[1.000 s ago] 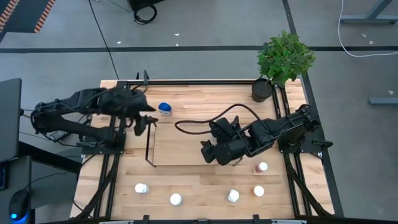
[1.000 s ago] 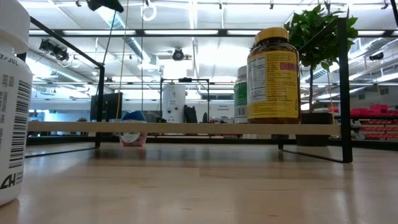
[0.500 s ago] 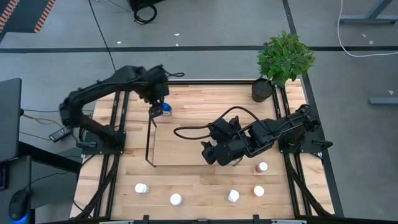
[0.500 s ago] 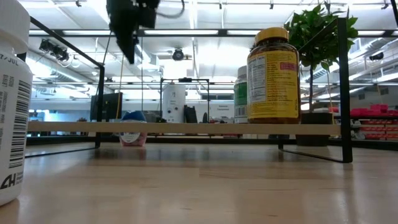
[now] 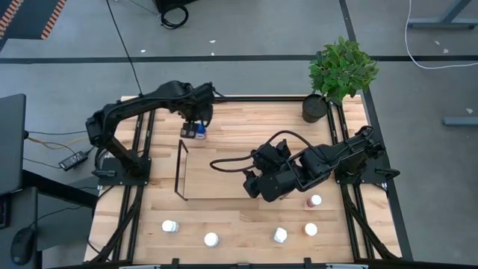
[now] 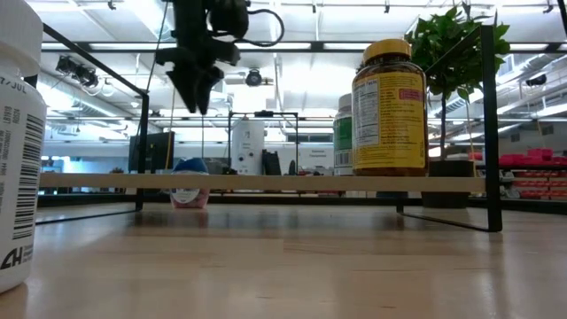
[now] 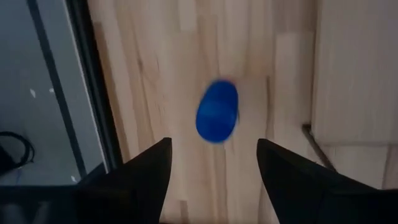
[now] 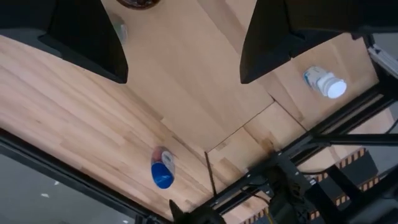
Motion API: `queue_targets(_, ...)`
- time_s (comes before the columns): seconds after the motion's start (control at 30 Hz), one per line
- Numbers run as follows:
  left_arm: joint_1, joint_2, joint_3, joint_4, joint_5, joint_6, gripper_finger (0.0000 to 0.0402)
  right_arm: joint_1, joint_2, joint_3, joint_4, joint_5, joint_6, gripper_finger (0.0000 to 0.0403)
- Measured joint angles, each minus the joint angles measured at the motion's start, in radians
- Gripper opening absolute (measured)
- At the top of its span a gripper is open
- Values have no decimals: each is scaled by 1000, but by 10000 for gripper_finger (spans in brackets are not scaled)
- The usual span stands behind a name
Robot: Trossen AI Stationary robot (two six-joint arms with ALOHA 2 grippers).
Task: Pick and place medicine bottles onto shelf by color
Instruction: Put the blue medicine bottle on the shelf
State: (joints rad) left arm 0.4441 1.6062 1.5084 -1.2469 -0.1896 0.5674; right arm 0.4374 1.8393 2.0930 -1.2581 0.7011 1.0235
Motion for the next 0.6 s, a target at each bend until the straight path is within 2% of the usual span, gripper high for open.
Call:
queue_targets(0.2,31,-2,-3,33,39,-16,222,-9,0,0,0,69,28,316)
queue_targets(0.3,84,-2,-21,24,103,-15,220,-19,0,0,0,70,22,316)
queue_targets(0.6,155,3,-46,45,133,-1,243,-39,0,0,2,69,27,316)
